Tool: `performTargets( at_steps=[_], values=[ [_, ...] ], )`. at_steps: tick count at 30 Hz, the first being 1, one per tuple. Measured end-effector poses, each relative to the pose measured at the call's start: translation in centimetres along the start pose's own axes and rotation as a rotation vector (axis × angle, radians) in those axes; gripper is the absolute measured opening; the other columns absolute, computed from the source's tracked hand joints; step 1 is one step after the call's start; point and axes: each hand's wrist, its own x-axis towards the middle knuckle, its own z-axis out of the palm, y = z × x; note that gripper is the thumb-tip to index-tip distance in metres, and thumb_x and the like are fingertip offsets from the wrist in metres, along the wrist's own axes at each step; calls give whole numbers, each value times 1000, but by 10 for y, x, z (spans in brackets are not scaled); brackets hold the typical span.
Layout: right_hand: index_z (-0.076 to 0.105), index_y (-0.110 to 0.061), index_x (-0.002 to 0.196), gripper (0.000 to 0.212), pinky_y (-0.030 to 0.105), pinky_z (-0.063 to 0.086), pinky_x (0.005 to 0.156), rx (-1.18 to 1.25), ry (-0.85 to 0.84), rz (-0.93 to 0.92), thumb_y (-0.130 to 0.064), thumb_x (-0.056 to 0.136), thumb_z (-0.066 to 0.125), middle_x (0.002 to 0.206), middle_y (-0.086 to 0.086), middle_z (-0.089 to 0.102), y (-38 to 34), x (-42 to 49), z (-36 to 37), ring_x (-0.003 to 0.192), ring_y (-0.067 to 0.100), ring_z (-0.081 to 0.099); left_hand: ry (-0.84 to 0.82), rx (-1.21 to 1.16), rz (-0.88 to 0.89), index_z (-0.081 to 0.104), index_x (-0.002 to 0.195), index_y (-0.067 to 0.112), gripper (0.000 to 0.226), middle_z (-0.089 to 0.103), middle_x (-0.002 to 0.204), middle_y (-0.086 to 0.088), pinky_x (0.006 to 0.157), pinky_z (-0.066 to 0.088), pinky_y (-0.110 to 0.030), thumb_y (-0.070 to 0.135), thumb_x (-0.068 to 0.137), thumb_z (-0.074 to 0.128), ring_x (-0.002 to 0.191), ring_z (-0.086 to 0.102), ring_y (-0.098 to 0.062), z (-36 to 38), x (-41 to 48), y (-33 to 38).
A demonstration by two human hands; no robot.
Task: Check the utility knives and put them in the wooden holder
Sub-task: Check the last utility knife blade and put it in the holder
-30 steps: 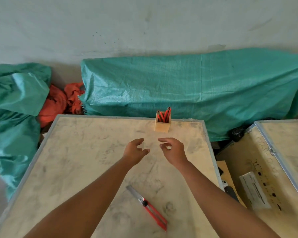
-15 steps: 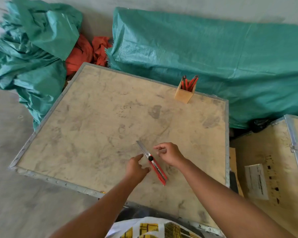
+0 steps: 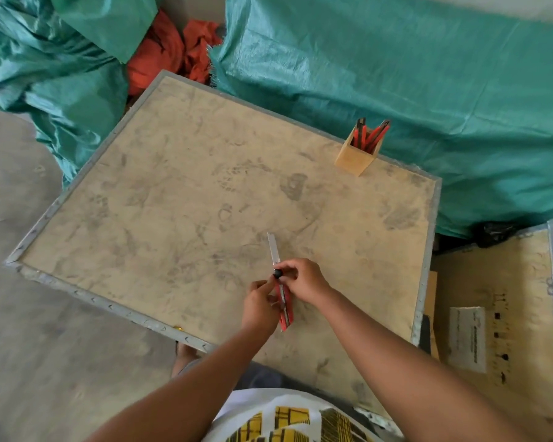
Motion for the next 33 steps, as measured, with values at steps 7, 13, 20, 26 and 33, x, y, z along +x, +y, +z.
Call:
performTargets(
  at_steps=[7, 13, 20, 26, 33],
  values=[
    [73, -23, 111, 30, 34, 64, 84, 218, 40, 25, -2, 90, 71, 110, 0, 73, 0, -1, -16, 100, 17, 72, -198, -196, -49, 60, 134, 26, 60, 71, 103, 9, 73, 64, -38, -12, 89, 49, 85, 73, -27, -26, 6, 18],
    [73, -17, 116, 29, 35, 65, 78, 484, 141, -27, -1, 92, 69, 105, 2, 75, -29, -8, -44, 92, 18, 76, -296, -201, 52, 55, 136, 36, 64, 71, 111, 9, 76, 64, -38, -9, 91, 57, 88, 75, -20, -67, 10, 51],
    [72, -15, 121, 30, 35, 65, 77, 568, 216, -75, -4, 92, 69, 110, 5, 76, -64, -19, -54, 94, 17, 76, -352, -188, 126, 58, 132, 32, 60, 74, 104, 1, 76, 64, -41, -10, 89, 62, 83, 74, -28, -107, 11, 74],
    [76, -22, 115, 24, 35, 63, 80, 389, 260, -100, -17, 92, 72, 111, -3, 77, -86, -31, -49, 95, 15, 74, -380, -259, 146, 68, 116, 29, 49, 78, 90, 13, 73, 64, -37, -11, 88, 63, 62, 66, -11, -141, 12, 81],
    [77, -26, 113, 25, 24, 51, 98, 183, 213, -205, -18, 89, 75, 117, -4, 72, -118, -46, -41, 108, 9, 66, -403, -311, 179, 68, 122, 11, 42, 78, 90, -1, 70, 64, -31, -13, 89, 61, 67, 72, -9, -176, 12, 87]
  ],
)
